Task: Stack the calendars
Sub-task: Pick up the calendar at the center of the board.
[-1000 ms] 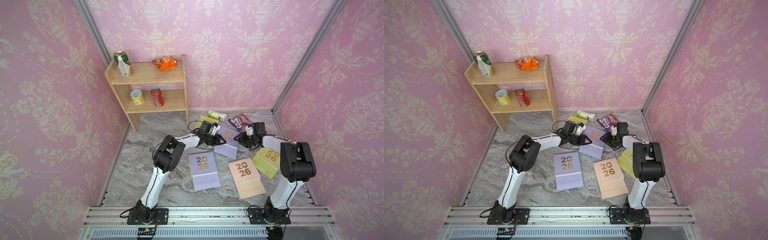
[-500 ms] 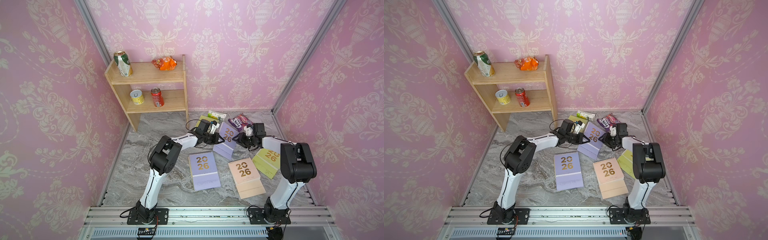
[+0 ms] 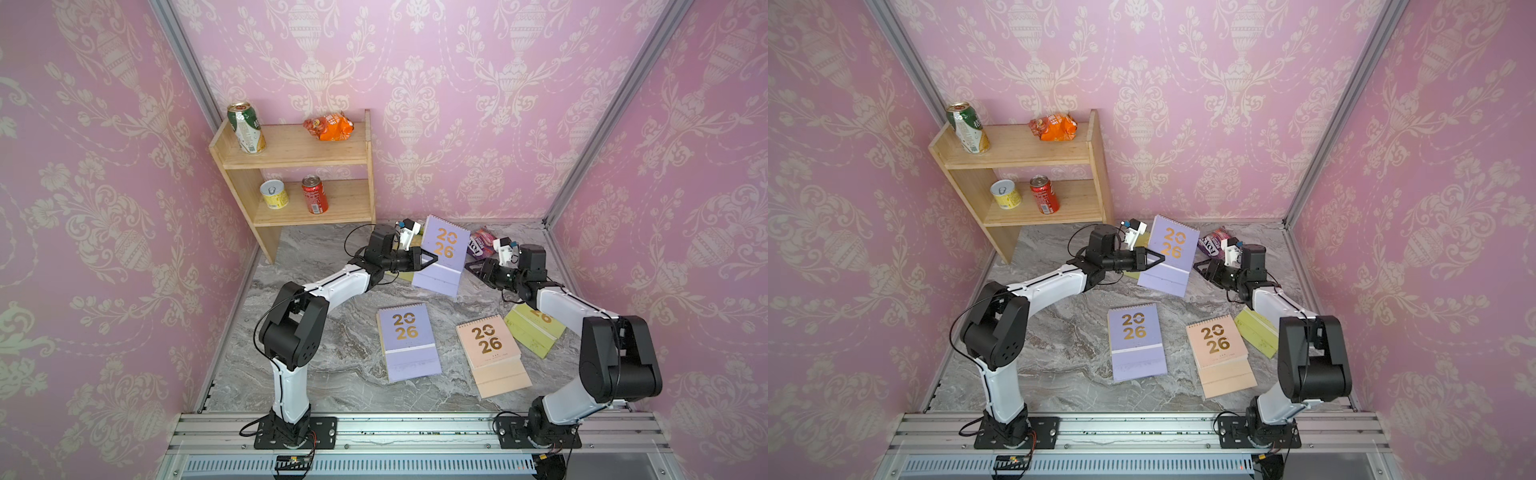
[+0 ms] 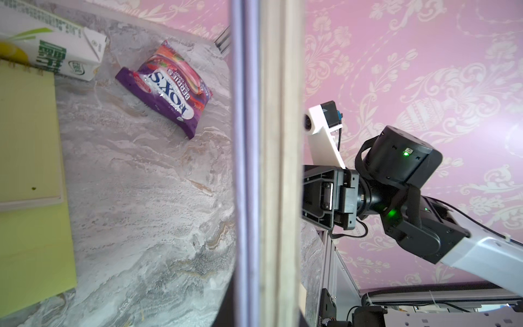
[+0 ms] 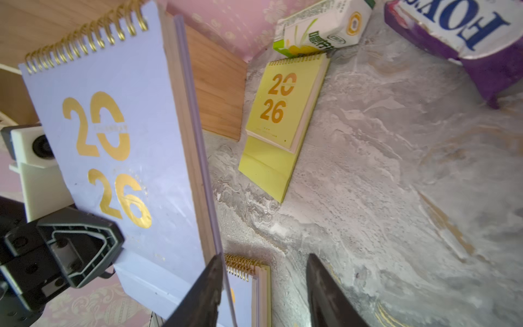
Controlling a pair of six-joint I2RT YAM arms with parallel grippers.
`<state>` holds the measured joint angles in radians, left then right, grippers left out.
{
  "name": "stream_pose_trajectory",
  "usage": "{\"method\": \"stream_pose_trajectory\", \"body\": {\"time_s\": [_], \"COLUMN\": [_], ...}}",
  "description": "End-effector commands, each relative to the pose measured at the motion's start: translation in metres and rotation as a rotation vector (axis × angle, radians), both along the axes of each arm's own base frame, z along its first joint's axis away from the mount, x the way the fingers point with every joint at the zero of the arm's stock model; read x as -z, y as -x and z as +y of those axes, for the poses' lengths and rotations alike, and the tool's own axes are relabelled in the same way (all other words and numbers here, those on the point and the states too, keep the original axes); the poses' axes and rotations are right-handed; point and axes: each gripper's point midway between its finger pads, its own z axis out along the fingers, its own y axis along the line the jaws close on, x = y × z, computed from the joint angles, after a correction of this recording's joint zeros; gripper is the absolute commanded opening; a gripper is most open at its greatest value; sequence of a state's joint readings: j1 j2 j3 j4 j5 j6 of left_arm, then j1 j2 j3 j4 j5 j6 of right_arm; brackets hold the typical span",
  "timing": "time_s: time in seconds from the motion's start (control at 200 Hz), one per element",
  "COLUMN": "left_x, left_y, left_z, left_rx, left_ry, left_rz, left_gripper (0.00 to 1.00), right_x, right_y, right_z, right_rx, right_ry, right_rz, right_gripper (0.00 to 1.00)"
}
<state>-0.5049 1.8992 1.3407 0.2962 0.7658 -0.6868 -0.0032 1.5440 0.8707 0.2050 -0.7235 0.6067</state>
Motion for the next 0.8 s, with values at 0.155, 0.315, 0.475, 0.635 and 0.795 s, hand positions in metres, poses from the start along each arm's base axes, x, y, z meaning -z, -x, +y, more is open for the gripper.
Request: {"method": "stream_pose_trajectory", "body": {"time_s": [0.155,0.315,0.475,0.635,0.795], "left_x": [-0.044,-0.049,-0.051,-0.056,-0.064], "left_y": [0.032,0.043,0.05,0.052,0.05], "left_z": [0.006,0.012,0.018,0.031,0.046], "left_rx": [0.066,0.064,0.056,0.024,-0.006], "left_ry": [0.095,0.103,0.102,0.088,0.081], "left_rz": [-0.09,-0.103,-0.112,-0.136,-0.155], "left_gripper": [0.0,0.0,0.0,0.0,0.0], "right_x": [-0.062,-0.074,-0.078,-0.074,-0.069], "right_y": [0.029,0.037,0.042,0.045,0.046], "right_z": [0.036,0.055,0.065,0.061,0.057], "right_rx": [-0.159,-0.227,-0.258,-0.237,-0.226], "right_ry": [-0.003,-0.015,-0.019,0.023,0.043], "right_rz": [-0.219,-0.257,-0.264,-0.236,-0.214], "right_gripper": [0.51,0.51,0.51,0.51,0.52]}}
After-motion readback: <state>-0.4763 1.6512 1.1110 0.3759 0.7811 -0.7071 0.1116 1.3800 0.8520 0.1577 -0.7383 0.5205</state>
